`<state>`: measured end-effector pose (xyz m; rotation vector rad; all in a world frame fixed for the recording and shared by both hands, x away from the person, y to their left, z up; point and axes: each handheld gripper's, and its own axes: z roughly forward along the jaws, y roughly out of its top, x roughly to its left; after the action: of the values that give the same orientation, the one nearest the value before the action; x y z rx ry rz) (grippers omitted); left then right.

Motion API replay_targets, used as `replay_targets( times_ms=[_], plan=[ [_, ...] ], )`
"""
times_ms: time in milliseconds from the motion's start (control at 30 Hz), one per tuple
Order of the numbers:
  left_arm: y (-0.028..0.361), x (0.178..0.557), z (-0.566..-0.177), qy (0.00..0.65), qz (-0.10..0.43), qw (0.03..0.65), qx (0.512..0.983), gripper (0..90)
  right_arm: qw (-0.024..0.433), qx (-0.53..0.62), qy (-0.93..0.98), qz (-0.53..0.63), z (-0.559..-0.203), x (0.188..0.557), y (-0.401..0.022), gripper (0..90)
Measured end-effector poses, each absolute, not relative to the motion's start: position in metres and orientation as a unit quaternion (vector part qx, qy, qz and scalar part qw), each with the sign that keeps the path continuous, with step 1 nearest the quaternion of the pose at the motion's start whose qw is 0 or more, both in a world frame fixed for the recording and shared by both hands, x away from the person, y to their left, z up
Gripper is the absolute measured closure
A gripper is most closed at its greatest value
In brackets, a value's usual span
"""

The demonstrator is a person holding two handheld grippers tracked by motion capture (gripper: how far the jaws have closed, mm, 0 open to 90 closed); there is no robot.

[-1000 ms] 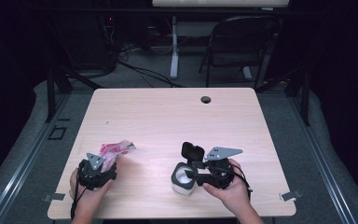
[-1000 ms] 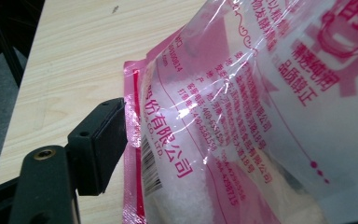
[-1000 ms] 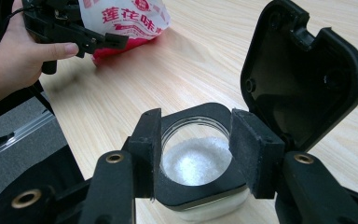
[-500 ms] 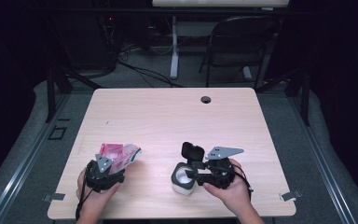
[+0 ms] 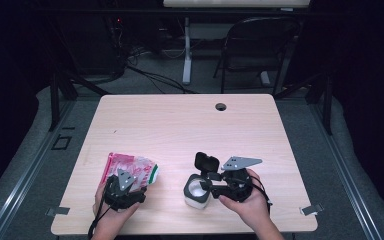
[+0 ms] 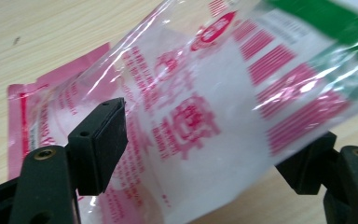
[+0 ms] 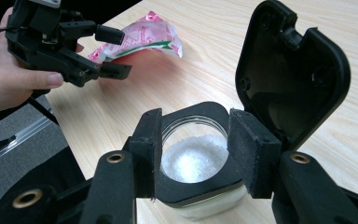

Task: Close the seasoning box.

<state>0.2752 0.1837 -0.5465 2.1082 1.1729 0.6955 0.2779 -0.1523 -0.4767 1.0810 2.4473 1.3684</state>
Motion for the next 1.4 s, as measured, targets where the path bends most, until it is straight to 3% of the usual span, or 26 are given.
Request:
replay_targets(
  times_ms=[533,1400],
  plan=[
    [0.171,0.249,-0.535,0.412,0.245,0.355,0.803,30.5,0.081,0.366,0.803,0.464,-0.467,0.276,-0.162,52.9],
    [0.167,0.245,-0.539,0.398,0.239,0.355,0.812,33.3,0.095,0.391,0.800,0.446,-0.468,0.281,-0.175,48.2]
  ],
)
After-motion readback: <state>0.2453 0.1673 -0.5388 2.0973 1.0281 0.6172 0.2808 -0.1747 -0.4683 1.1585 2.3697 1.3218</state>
